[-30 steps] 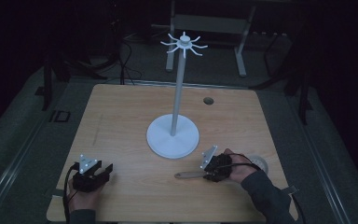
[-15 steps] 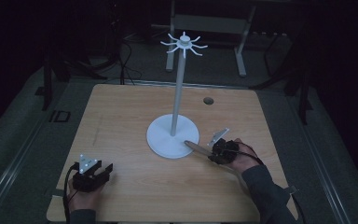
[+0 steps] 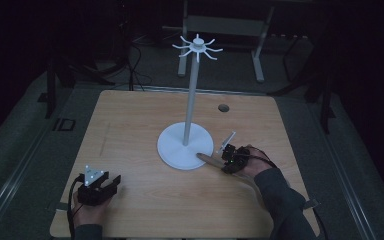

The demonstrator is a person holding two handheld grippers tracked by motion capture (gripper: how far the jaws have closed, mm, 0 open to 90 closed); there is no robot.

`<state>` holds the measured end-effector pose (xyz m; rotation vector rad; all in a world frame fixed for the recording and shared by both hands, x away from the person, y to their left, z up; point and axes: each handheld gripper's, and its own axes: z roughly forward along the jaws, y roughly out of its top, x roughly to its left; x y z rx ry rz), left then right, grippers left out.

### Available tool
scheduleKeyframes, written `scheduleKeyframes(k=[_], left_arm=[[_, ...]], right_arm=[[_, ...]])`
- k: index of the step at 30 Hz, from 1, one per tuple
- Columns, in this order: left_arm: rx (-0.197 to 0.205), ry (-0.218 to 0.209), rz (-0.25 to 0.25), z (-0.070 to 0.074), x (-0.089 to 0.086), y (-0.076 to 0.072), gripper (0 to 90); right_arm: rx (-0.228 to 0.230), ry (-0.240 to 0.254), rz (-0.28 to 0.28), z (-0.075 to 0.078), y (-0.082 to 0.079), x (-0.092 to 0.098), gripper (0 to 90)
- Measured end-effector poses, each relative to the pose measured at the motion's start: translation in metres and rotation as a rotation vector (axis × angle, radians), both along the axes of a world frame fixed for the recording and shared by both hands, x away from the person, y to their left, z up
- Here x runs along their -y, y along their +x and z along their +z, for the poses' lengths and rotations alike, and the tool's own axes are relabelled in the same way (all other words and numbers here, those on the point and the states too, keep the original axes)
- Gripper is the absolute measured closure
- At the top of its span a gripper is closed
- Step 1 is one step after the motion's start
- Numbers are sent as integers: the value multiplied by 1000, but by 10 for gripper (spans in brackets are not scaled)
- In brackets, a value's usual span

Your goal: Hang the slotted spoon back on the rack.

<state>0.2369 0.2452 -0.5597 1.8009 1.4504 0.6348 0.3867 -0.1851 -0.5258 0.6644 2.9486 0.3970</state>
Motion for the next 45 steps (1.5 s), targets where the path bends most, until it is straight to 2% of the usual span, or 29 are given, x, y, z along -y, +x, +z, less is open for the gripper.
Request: scheduleKeyframes(k=[5,8,15,21,23,26,27,28,29,30,32,35,38,40,41,43,45], left_arm=[[0,-1,2,0,-1,0,508],[2,-2,2,0,-1,0,508],[3,-2,3,1,-1,0,508],[0,0,3,0,0,1,509],[-1,1,3,0,0,1,509],[-1,2,4,0,0,1,508],[-2,3,5,0,0,1,508],[0,3,5,0,0,0,508],[0,3,5,0,0,0,509],[1,3,6,0,0,0,508],[0,4,7,0,0,1,508],[-1,6,8,0,0,1,508],[1,7,8,0,0,0,508],[2,6,8,0,0,0,508],[2,5,7,0,0,0,508],[1,4,8,0,0,0,508],[2,4,8,0,0,1,508]], right_arm=[[-24,-35,17,-6,3,-4,722],[-38,-32,6,-6,6,-4,732],[-18,-38,21,-5,3,-4,742],[34,-26,23,3,-4,-2,743],[67,11,11,11,-6,4,742],[92,60,-2,19,-9,11,742],[92,60,-2,19,-9,11,742],[106,91,-12,23,-11,15,743],[106,91,-12,23,-11,15,743],[123,116,-20,27,-13,18,743],[141,136,-19,31,-15,21,743],[159,157,-25,34,-17,23,743],[183,212,-25,41,-21,25,743],[188,226,-23,44,-22,26,743],[212,253,-23,47,-23,26,743],[219,267,-24,49,-24,26,743],[242,301,-27,54,-25,25,743]])
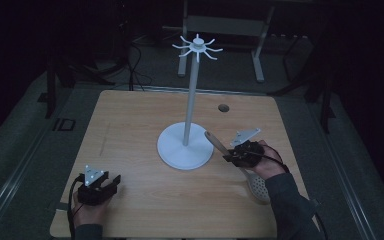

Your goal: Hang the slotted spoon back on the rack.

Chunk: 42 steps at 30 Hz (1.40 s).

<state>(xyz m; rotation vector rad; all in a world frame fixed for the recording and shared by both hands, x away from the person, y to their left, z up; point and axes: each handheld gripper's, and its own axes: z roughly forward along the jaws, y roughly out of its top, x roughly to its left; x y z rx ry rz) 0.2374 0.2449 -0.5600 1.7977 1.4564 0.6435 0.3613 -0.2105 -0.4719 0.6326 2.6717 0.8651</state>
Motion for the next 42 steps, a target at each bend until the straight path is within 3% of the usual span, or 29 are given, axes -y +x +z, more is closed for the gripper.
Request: scheduleKeyframes(k=[3,4,8,10,11,17,28,42], left_arm=[[0,0,0,0,0,0,508],[1,-1,1,0,-1,0,508],[1,0,2,0,-1,0,508],[0,0,2,0,-1,0,508],[0,0,3,0,-1,0,508],[2,-4,7,1,-1,0,508],[4,-3,8,1,-2,0,508],[4,-2,10,1,-2,0,509]], right_arm=[[33,71,-7,7,0,-1,743],[33,71,-7,7,0,-1,743],[60,155,-27,17,0,-1,743],[69,170,-32,19,0,-1,743],[79,207,-45,22,0,0,743],[113,295,-66,30,1,-1,743],[179,361,-65,46,-4,-9,743],[212,431,-78,57,-4,-13,744]])
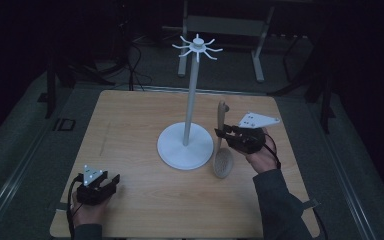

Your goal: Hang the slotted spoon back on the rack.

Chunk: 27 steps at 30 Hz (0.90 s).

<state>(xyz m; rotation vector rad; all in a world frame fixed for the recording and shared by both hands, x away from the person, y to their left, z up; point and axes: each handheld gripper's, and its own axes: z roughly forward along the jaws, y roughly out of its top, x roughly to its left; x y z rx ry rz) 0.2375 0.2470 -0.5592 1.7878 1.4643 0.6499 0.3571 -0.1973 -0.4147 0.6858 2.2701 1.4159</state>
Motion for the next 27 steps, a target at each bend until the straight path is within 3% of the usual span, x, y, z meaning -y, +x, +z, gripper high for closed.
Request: scheduleKeyframes(k=[10,27], left_arm=[[1,-2,1,0,0,0,508],[-2,1,0,0,0,0,509]], right_arm=[[26,21,4,12,1,-5,744],[64,59,-44,36,5,-14,744]])
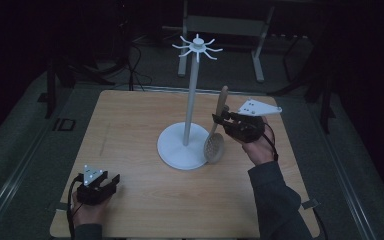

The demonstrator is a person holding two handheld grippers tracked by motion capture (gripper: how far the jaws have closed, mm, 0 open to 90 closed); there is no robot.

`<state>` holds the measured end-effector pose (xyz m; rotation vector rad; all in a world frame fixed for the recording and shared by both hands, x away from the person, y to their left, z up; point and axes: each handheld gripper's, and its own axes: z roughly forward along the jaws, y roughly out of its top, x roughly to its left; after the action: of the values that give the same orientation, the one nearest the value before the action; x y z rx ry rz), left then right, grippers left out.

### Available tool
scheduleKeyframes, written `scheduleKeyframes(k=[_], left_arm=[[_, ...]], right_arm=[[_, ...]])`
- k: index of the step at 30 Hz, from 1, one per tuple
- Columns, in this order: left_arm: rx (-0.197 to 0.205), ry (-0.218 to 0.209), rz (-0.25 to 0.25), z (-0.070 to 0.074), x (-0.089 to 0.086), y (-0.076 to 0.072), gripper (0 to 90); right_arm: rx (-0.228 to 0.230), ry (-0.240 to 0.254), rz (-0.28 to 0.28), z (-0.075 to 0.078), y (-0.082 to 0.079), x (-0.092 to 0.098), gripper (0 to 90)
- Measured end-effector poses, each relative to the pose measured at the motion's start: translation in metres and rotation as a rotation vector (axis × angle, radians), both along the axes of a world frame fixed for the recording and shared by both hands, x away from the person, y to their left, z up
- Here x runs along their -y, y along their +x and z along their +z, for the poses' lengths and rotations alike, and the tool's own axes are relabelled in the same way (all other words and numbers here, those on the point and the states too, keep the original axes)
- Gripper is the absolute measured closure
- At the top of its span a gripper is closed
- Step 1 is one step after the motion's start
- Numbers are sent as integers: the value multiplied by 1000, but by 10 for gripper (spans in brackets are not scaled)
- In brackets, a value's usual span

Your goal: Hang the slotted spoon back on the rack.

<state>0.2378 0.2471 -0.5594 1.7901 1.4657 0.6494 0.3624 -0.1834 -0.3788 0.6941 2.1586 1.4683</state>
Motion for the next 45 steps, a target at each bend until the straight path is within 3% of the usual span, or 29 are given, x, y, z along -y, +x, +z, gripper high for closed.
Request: scheduleKeyframes(k=[11,29,41,45], left_arm=[[4,-3,3,1,0,0,508],[2,-5,13,1,-1,0,508],[3,-7,14,1,-2,0,509],[3,-6,15,1,-1,0,508]], right_arm=[[9,20,-50,9,1,-7,743],[16,46,-78,23,1,-14,743],[19,49,-85,29,2,-20,744],[27,31,-93,31,3,-24,743]])
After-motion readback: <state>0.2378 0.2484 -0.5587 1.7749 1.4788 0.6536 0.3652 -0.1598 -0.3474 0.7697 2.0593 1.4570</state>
